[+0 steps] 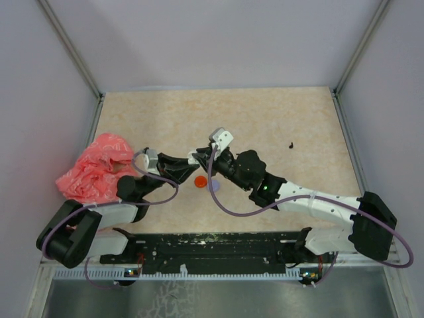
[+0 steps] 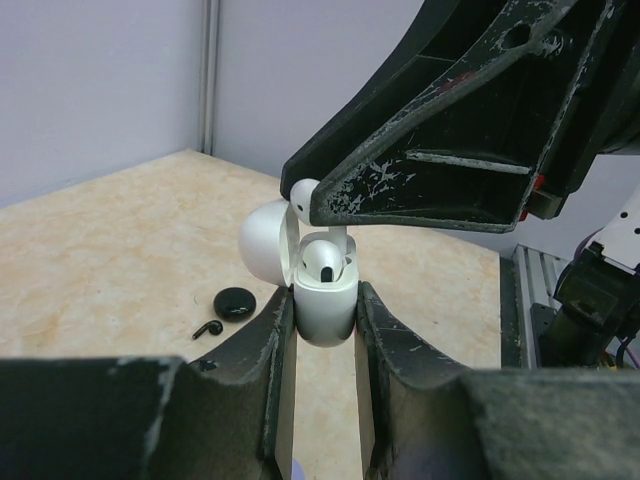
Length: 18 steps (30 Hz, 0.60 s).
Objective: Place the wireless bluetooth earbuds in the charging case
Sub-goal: Place the earbud in the charging case.
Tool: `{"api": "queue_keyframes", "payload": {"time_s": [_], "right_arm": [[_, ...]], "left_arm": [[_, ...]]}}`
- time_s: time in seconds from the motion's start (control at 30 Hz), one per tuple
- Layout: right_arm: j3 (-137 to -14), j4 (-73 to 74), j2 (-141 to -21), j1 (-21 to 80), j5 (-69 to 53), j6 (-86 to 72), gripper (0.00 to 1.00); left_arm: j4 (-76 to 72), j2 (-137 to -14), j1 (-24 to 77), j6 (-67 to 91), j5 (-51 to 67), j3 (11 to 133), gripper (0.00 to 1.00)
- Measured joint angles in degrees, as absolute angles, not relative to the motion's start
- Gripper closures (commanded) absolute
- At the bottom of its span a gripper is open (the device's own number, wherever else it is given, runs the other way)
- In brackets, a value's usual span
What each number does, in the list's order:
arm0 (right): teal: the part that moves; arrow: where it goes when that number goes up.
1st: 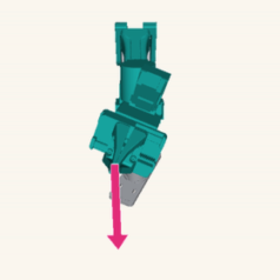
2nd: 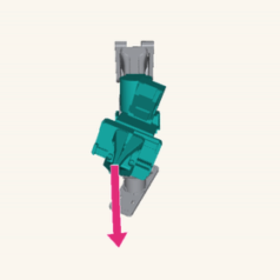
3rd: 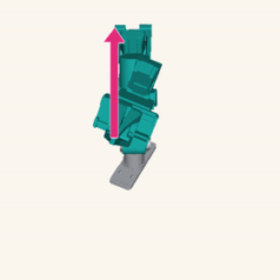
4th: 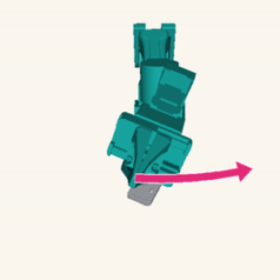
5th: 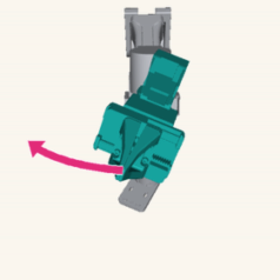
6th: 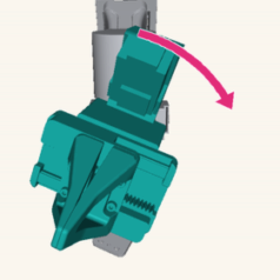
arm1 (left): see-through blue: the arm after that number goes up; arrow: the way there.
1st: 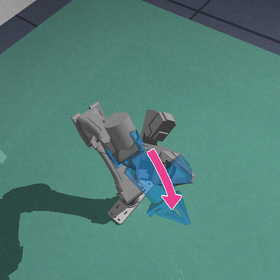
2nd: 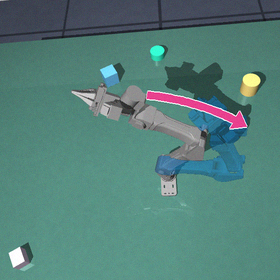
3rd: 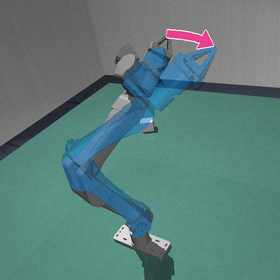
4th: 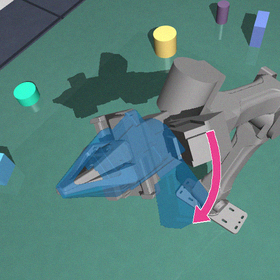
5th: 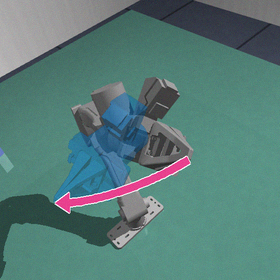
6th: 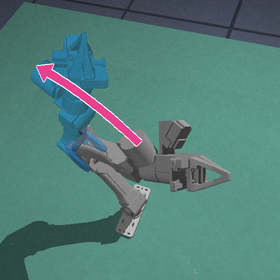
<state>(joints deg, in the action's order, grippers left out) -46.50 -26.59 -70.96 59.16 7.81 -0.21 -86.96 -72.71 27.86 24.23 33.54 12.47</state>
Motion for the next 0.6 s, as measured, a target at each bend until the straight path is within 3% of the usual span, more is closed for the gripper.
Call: {"api": "queue_keyframes", "payload": {"time_s": [0.33,0.6], "right_arm": [[-46.5,-25.7,-71.0,59.1,7.6,-2.4,0.89],[-46.5,-25.4,-70.9,59.2,8.3,-4.7,0.68]], "left_arm": [[-87.0,-72.7,27.9,24.3,32.3,12.5,1.00],[-87.0,-72.7,27.9,24.2,32.1,12.5,1.00]]}}
